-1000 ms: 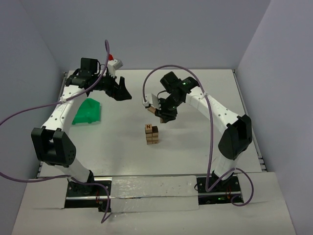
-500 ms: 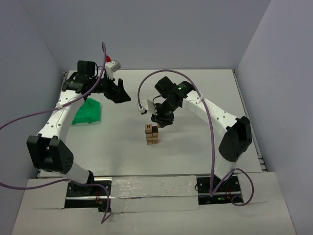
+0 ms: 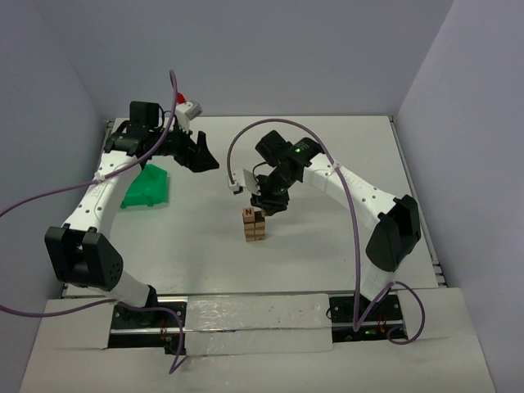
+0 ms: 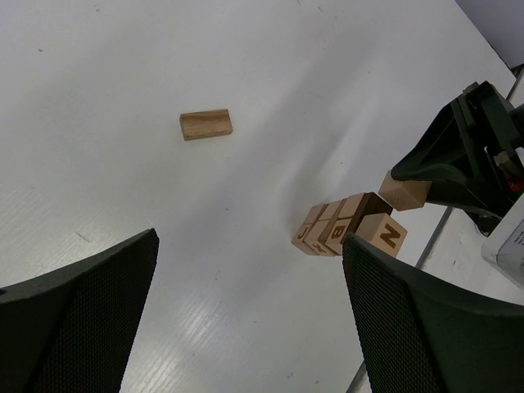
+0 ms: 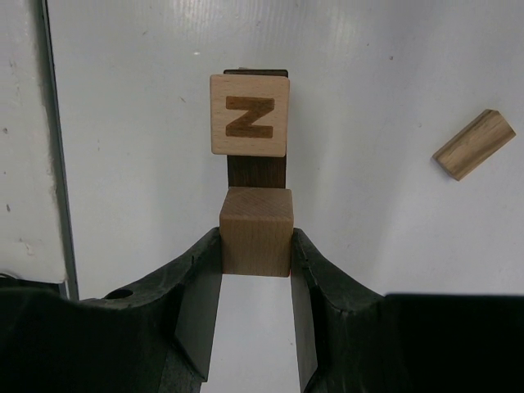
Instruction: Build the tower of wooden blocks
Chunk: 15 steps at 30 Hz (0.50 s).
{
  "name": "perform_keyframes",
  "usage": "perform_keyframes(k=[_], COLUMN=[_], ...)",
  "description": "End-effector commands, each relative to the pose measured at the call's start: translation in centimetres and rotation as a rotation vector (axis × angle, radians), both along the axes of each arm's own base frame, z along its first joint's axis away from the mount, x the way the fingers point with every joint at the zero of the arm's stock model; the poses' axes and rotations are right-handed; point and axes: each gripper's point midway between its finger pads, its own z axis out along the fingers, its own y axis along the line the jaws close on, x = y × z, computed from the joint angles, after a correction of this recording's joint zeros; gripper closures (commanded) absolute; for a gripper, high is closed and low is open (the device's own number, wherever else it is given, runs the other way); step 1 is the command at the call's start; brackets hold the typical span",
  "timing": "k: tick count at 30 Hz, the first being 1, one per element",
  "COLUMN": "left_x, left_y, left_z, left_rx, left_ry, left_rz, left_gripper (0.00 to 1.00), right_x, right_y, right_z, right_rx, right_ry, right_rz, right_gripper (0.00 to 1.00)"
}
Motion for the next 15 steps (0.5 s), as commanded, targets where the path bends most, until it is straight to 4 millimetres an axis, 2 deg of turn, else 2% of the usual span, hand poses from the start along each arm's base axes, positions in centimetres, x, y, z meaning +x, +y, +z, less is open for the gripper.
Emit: perform_keyframes(k=[1, 15], left_x=[0.2, -0.1], left_y=[0.0, 0.1], left_z=[1.4, 1.2], left_rx=[-0.018, -0.019], left_ry=[-0.050, -0.047], left_rz=[0.005, 0.007], left_gripper=[0.01, 0.01], right_x=[-0.1, 0.1], right_y=[0.9, 2.0], right_z=[1.5, 1.2], right_rx=[0.040, 0.028], right_ry=[-0.043, -0.061], right_rz=[0.003, 0.005], right_gripper=[0.97, 0.93])
